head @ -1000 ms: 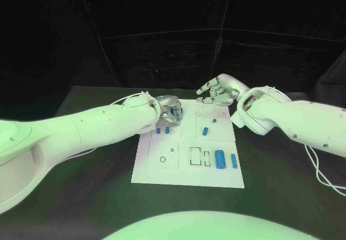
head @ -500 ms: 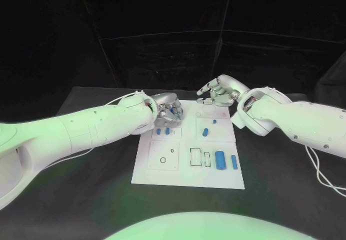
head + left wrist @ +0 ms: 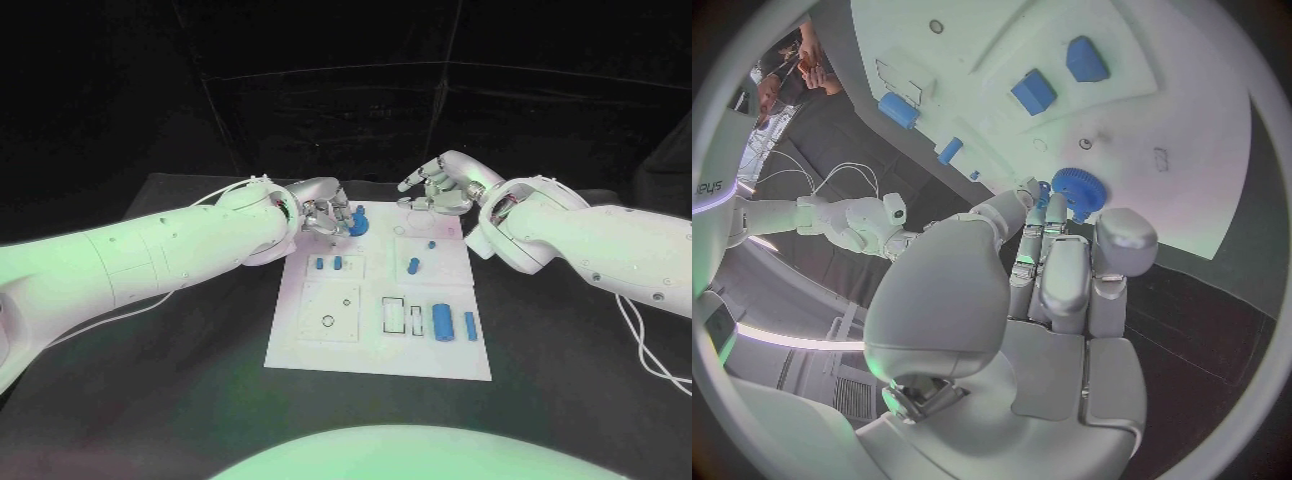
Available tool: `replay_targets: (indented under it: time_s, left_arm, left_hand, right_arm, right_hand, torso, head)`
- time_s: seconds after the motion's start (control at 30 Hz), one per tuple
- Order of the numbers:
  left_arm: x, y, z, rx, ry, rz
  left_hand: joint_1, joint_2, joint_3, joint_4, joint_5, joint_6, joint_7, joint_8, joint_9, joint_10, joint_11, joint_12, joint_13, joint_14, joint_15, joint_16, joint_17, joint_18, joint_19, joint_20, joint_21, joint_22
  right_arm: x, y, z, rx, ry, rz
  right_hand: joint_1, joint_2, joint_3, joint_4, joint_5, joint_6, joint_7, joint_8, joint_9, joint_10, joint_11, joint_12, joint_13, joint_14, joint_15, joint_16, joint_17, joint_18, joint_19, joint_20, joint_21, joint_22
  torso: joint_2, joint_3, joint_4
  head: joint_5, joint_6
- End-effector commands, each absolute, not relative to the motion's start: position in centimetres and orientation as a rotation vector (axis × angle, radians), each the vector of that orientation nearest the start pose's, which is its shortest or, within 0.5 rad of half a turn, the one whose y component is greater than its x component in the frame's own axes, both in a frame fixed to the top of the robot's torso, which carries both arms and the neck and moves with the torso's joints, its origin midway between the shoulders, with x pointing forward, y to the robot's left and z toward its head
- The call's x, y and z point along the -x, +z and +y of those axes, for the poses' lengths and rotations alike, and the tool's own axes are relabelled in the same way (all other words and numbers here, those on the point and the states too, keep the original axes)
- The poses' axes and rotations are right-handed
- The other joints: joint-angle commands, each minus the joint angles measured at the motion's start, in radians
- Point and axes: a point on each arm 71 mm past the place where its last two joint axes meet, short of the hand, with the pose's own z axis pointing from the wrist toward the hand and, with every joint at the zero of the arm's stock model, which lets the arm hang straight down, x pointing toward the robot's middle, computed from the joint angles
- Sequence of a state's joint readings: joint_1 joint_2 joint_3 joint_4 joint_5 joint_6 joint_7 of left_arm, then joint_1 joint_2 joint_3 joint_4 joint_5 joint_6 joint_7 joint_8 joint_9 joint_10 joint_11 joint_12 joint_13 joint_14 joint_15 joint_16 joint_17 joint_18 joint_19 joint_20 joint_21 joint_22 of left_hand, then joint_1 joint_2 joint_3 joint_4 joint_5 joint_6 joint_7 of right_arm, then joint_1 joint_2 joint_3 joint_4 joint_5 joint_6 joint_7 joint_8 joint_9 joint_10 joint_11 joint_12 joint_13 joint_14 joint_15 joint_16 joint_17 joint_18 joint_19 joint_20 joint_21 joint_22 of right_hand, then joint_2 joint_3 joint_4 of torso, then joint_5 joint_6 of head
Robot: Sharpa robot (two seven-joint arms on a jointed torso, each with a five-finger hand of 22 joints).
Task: Assemble the parts on the task board
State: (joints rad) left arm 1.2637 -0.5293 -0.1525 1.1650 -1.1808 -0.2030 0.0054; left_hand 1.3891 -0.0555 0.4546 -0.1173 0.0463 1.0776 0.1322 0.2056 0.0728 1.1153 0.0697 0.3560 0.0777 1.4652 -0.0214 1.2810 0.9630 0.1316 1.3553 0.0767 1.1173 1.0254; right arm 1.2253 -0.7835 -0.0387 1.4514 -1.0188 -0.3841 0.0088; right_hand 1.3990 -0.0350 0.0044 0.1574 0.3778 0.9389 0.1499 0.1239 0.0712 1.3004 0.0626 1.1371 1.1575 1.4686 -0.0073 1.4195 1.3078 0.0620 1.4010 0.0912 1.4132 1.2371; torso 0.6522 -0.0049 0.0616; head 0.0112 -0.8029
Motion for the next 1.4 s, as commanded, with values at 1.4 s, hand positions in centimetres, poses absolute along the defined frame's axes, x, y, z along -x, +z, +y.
replay_targets:
  time_s: [1.4]
  left_arm:
    - [-54.5, -23.0, 15.4, -0.084, -0.707, 1.998]
  left_hand:
    - [-0.02, -0.009, 0.008, -0.005, 0.001, 0.012, 0.0, -0.011, -0.003, 0.026, -0.012, -0.013, -0.001, 0.008, -0.004, 0.0, -0.01, -0.012, 0.003, 0.001, 0.004, 0.0]
  right_arm:
    - [-50.5, -17.1, -19.3, -0.224, 0.918, 1.628]
  right_hand:
    - [-0.002, 0.011, 0.0, 0.001, 0.008, -0.003, 0.003, 0.005, -0.001, -0.007, 0.0, -0.006, -0.002, 0.047, -0.007, -0.006, 0.025, 0.01, -0.007, 0.002, -0.007, -0.002]
  torso:
    - [0.001, 0.0004, -0.0032]
  head:
    - [0.007, -0.001]
